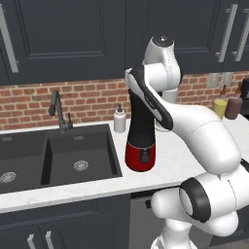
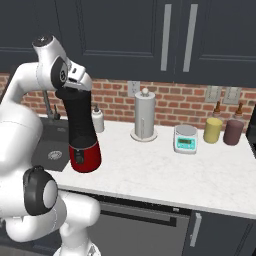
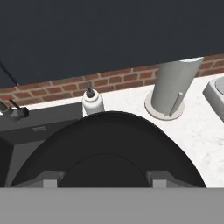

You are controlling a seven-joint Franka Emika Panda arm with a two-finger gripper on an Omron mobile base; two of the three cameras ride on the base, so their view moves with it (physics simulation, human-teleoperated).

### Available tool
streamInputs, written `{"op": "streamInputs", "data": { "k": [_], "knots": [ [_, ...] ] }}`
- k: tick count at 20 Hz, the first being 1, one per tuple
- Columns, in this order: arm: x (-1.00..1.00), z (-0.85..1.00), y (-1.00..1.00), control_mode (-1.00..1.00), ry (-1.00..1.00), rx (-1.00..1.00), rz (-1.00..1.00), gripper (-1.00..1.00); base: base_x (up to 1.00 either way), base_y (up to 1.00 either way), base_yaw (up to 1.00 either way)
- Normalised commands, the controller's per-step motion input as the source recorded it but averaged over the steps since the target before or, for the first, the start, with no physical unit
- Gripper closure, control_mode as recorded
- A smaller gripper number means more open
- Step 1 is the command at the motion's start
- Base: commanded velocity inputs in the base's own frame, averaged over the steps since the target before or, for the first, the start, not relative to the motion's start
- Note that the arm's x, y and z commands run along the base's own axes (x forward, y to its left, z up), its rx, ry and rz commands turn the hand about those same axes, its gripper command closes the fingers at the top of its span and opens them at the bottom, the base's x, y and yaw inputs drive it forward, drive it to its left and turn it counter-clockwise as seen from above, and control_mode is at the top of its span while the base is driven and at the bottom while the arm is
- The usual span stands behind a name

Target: Close the lid blender by securely placing the lid on top.

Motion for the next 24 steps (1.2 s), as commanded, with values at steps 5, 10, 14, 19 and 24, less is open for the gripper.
{"op": "streamInputs", "data": {
  "k": [5, 10, 14, 19, 24],
  "knots": [
    [0.14, -0.26, -0.01, -1.0, 0.0, 0.0, -0.05, 1.0, 0.0, 0.0, 0.0],
    [0.09, -0.26, -0.07, -1.0, 0.0, 0.0, -0.05, 1.0, 0.0, 0.0, 0.0],
    [0.12, -0.21, -0.1, -1.0, 0.0, 0.0, -0.05, 1.0, 0.0, 0.0, 0.0],
    [0.15, -0.19, -0.06, -1.0, 0.0, 0.0, -0.04, 1.0, 0.0, 0.0, 0.0],
    [0.18, -0.17, -0.01, -1.0, -0.01, 0.0, -0.03, 1.0, 0.0, 0.0, 0.0]
  ]
}}
